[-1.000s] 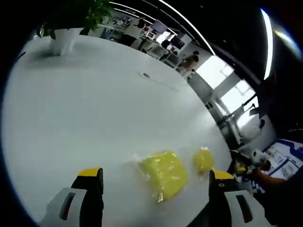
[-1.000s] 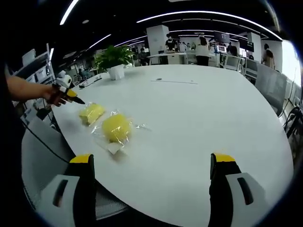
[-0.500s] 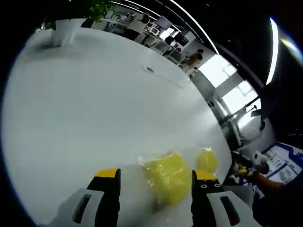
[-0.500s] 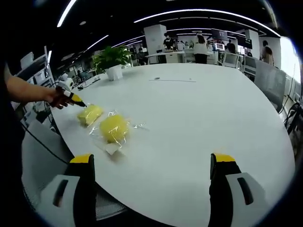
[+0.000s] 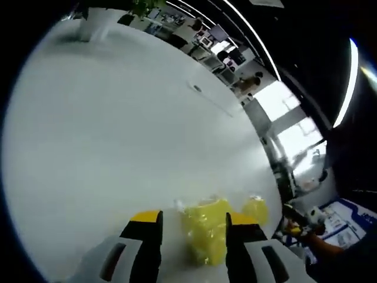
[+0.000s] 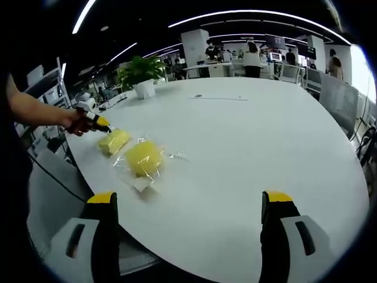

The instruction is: Compare the silicone blocks by pressing each to a similar depth, holding the contact briefly, and releasing to observe deformation and rebound differences across the visible hardness samples.

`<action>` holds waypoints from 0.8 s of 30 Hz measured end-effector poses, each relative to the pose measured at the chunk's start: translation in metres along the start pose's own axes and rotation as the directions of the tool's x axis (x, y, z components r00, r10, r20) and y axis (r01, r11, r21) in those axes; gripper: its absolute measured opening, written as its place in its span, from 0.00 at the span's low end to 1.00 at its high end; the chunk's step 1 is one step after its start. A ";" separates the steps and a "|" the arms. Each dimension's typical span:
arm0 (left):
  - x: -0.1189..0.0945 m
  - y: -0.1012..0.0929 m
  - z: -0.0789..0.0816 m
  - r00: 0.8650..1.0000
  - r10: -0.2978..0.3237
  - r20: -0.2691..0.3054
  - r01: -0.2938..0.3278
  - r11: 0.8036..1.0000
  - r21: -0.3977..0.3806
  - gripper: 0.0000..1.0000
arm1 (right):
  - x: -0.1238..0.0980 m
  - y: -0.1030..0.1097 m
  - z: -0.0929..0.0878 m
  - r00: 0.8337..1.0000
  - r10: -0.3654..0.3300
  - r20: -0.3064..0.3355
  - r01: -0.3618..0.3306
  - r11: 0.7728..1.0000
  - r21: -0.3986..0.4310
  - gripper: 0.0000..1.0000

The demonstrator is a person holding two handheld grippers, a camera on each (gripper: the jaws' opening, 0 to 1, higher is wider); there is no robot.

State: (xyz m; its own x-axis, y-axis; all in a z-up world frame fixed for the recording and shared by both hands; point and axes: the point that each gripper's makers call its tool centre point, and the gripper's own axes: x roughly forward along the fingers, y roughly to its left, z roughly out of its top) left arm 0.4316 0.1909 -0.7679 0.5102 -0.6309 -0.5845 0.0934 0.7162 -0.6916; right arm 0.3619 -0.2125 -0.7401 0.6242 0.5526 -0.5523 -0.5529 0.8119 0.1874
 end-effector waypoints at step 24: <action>0.011 0.008 -0.011 0.997 -0.003 -0.071 -0.007 0.990 -0.140 0.00 | 0.000 -0.002 0.000 1.000 0.007 0.008 -0.007 1.000 0.005 0.96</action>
State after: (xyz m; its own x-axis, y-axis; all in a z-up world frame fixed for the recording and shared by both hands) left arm 0.4285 0.1866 -0.7846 0.4478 -0.6529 -0.6109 -0.0304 0.6717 -0.7402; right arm 0.3630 -0.2141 -0.7402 0.6249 0.5594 -0.5445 -0.5542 0.8092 0.1954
